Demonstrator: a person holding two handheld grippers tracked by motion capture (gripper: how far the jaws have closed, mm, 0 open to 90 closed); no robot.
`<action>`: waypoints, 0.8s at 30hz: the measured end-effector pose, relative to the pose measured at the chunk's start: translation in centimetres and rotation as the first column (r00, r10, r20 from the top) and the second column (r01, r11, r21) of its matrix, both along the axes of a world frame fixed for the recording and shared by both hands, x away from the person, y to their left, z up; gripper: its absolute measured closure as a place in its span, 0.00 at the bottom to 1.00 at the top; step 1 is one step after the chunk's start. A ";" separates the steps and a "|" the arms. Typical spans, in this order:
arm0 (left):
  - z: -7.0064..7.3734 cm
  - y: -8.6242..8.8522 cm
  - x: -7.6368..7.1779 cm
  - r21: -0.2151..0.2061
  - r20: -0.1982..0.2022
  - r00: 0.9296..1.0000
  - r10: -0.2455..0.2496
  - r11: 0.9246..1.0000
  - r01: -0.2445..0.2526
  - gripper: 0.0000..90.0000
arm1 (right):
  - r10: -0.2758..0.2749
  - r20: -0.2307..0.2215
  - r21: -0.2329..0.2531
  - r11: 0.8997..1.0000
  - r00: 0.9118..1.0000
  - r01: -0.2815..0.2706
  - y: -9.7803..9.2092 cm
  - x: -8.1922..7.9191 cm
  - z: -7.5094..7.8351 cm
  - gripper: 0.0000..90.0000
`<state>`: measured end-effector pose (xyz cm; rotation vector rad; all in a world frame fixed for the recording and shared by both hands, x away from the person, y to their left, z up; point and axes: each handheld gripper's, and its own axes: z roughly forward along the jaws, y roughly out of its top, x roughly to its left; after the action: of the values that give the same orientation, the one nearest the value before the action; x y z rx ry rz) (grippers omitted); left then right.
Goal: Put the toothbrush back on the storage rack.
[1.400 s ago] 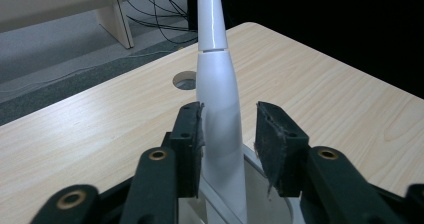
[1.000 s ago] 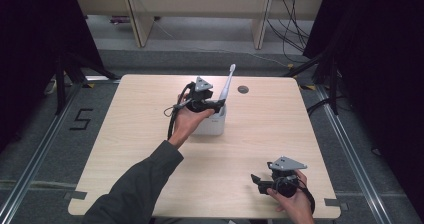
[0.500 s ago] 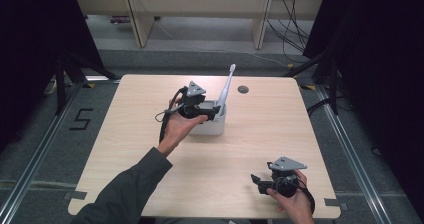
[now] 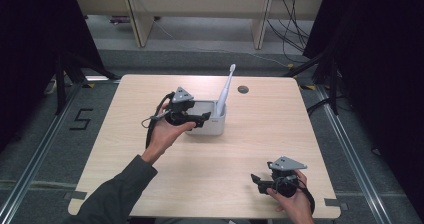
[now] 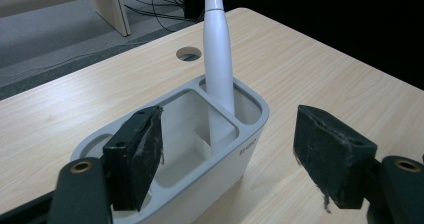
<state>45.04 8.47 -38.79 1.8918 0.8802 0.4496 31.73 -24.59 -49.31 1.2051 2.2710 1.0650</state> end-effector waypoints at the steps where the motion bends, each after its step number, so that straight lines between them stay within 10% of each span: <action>1: 0.0 0.2 -0.1 0.003 -0.004 1.000 0.001 1.000 -0.001 0.30 | 0.002 0.009 -0.007 1.000 1.000 -0.002 -0.1 0.1 0.0 0.27; 24: -1.2 5.0 -3.7 0.035 0.008 1.000 -0.015 0.999 0.015 0.21 | -0.002 0.002 0.001 1.000 1.000 0.002 0.0 0.0 0.0 0.28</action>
<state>41.38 13.49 -40.01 1.9259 0.8569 0.4658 31.77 -24.59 -49.31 1.2058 2.2683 1.0662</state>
